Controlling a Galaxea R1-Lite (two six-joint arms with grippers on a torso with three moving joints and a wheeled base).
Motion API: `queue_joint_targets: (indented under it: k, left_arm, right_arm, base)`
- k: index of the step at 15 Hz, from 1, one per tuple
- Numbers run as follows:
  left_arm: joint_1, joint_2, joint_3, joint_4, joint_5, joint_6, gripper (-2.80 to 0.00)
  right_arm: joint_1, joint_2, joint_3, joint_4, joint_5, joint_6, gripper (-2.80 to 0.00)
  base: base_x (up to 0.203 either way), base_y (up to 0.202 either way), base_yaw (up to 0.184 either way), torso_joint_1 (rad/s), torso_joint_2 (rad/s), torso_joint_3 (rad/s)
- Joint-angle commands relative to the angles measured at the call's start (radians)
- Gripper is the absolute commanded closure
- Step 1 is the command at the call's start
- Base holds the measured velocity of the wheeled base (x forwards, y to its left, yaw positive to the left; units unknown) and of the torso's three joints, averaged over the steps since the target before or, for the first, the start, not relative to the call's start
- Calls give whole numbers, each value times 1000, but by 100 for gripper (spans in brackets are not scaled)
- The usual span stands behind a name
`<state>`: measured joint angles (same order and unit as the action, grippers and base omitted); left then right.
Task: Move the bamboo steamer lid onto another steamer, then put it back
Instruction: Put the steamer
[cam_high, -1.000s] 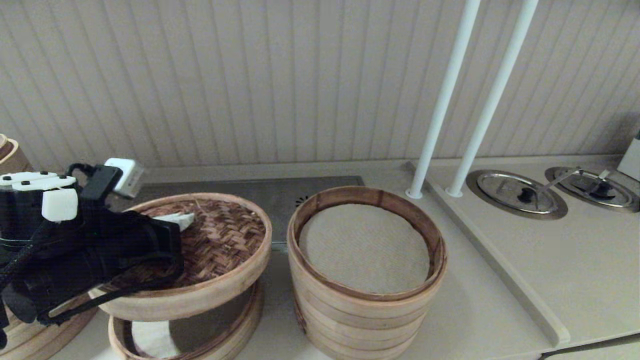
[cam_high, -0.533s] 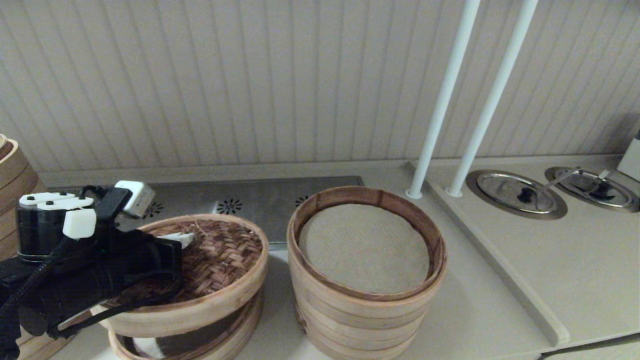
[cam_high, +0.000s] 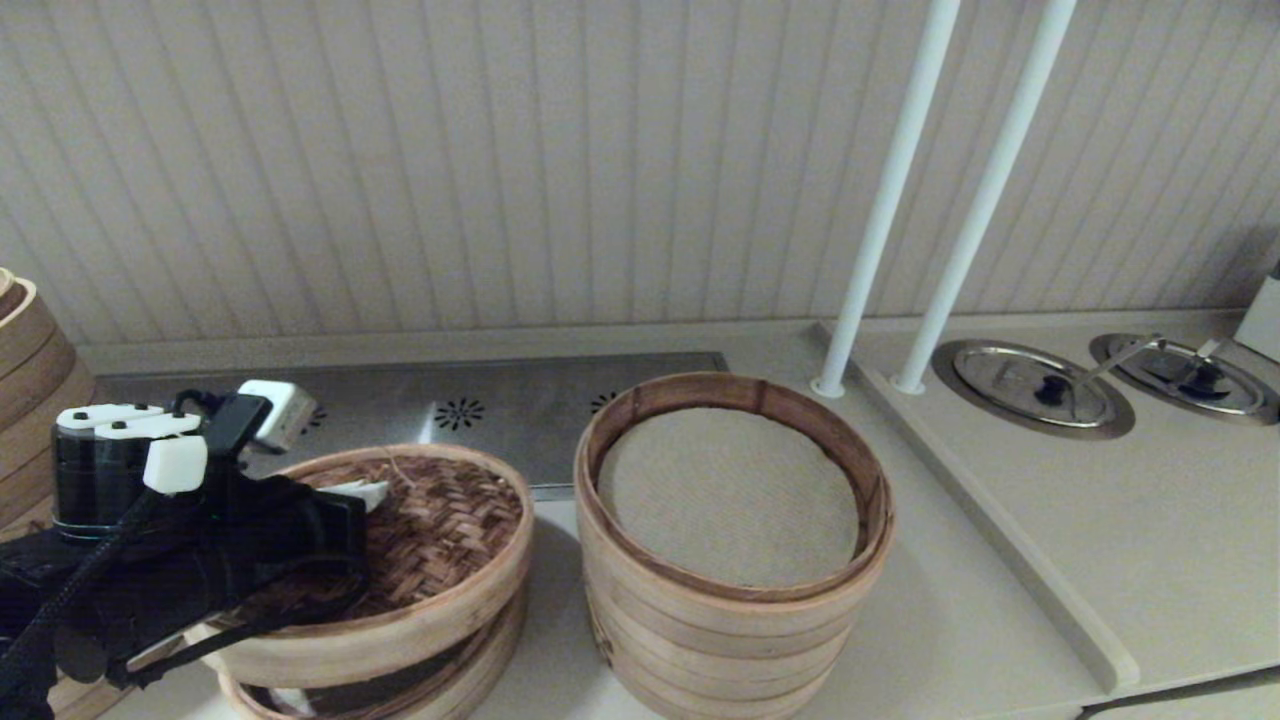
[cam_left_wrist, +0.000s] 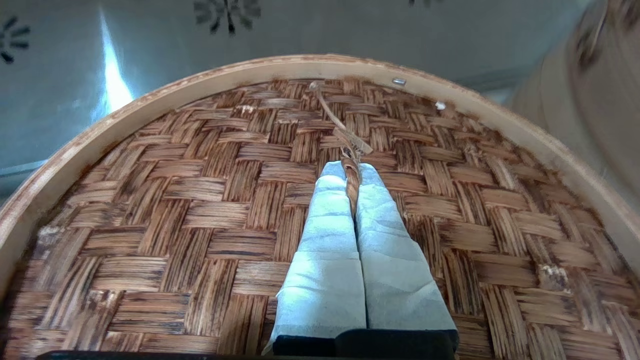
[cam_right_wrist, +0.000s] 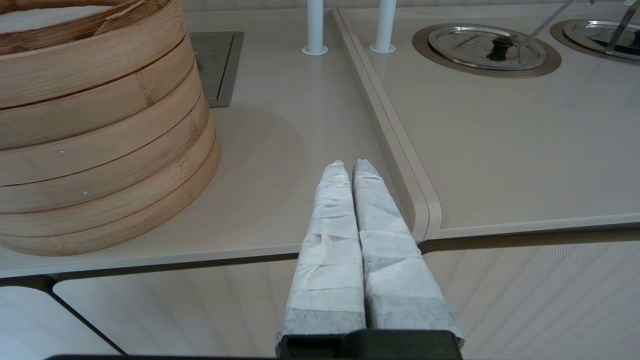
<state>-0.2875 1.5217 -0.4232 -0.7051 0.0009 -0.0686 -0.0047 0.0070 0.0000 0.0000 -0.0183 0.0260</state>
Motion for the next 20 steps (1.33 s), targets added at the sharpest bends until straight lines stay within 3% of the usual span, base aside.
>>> queue_joint_targets:
  k: [1, 11, 18, 20]
  left_arm:
    - [16, 36, -6, -54, -1, -23, 0]
    - [65, 167, -29, -131, -1, -37, 0]
    - [62, 100, 63, -129, -45, -34, 0]
    - [62, 78, 85, -112, -68, -5, 0]
  right_arm:
    - [0, 1, 3, 0, 0, 0, 0]
    - [0, 1, 5, 0, -2, 0, 0]
    - [0, 1, 5, 0, 0, 0, 0]
    - [0, 1, 3, 0, 0, 0, 0]
  base:
    - [0, 0, 0, 0, 0, 0]
    - [0, 0, 0, 0, 0, 0]
    - [0, 0, 0, 0, 0, 0]
    - [0, 0, 0, 0, 0, 0]
